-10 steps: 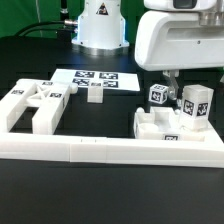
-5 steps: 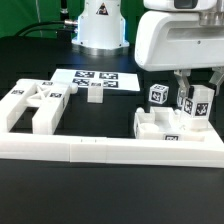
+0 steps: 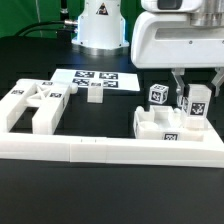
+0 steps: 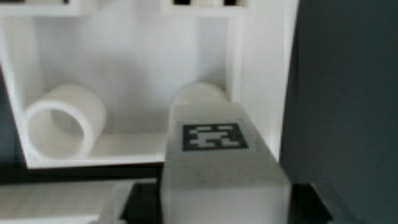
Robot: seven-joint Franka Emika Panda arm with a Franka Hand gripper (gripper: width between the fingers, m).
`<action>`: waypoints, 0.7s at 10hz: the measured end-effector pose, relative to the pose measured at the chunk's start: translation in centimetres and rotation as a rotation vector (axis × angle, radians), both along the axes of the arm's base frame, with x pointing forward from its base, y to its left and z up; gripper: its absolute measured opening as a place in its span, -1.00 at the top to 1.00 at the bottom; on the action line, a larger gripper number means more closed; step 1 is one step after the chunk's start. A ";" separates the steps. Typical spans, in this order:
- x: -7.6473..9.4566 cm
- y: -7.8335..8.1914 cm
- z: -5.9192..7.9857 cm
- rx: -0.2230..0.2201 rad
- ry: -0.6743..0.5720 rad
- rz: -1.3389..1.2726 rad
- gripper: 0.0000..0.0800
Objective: Assemble chair
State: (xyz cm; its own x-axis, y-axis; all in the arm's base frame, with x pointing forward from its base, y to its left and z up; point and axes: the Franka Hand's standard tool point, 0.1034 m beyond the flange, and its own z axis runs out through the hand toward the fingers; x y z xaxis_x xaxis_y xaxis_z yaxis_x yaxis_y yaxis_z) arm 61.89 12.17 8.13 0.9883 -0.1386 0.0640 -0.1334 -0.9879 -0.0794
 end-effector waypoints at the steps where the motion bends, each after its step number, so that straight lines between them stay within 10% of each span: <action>1: 0.0 0.0 0.0 0.008 -0.008 -0.098 0.29; 7: 0.1 0.1 -0.1 0.050 0.024 -0.669 0.29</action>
Offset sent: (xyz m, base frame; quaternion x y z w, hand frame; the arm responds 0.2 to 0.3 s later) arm -0.0029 -0.0003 -0.0013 -0.0050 0.0035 0.2319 0.9727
